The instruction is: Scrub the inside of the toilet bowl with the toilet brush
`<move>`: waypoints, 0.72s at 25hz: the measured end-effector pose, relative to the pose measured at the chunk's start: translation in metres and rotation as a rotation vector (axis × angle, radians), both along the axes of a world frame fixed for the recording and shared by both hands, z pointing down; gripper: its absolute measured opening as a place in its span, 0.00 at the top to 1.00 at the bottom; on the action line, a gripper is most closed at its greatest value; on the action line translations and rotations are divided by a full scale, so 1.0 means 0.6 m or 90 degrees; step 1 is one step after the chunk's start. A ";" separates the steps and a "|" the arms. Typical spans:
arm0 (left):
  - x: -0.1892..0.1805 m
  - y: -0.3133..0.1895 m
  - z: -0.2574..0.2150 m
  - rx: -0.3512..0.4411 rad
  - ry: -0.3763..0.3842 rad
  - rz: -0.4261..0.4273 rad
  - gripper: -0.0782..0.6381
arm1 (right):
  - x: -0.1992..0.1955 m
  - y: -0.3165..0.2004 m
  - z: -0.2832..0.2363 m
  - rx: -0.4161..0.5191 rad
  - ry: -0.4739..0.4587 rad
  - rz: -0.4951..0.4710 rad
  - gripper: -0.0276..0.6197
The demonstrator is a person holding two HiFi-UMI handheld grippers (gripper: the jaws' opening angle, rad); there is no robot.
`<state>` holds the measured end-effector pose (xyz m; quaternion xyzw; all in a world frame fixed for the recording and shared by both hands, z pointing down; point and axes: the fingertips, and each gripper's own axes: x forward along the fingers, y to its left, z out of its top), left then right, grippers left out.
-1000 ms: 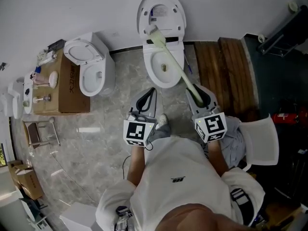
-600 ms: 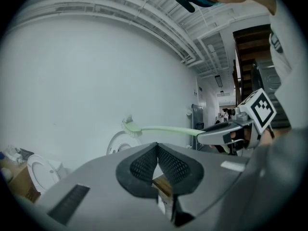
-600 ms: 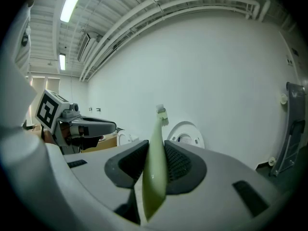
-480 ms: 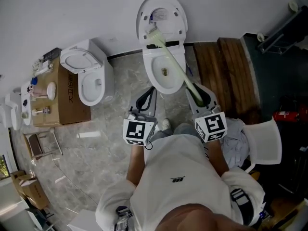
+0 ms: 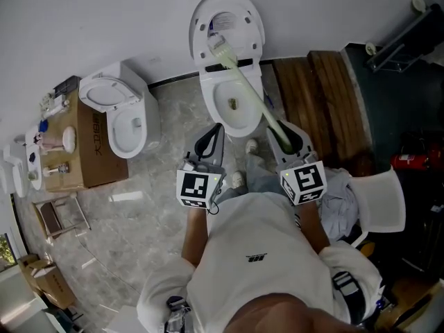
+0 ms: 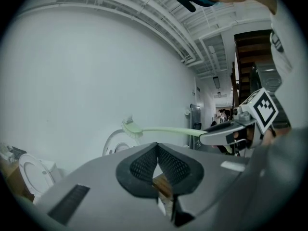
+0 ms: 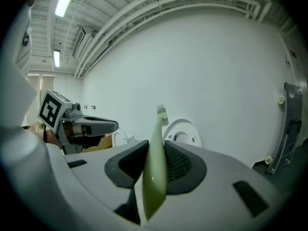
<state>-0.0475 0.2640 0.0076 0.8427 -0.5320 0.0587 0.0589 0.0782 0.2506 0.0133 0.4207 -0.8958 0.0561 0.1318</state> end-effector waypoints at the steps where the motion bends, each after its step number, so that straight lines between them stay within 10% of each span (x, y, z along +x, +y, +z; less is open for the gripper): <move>1: 0.001 -0.005 0.000 -0.001 0.000 0.000 0.88 | 0.001 -0.005 0.002 -0.002 0.000 0.000 0.81; 18: -0.003 -0.158 0.023 -0.022 -0.005 -0.020 0.88 | -0.005 -0.166 0.027 -0.022 0.002 -0.024 0.81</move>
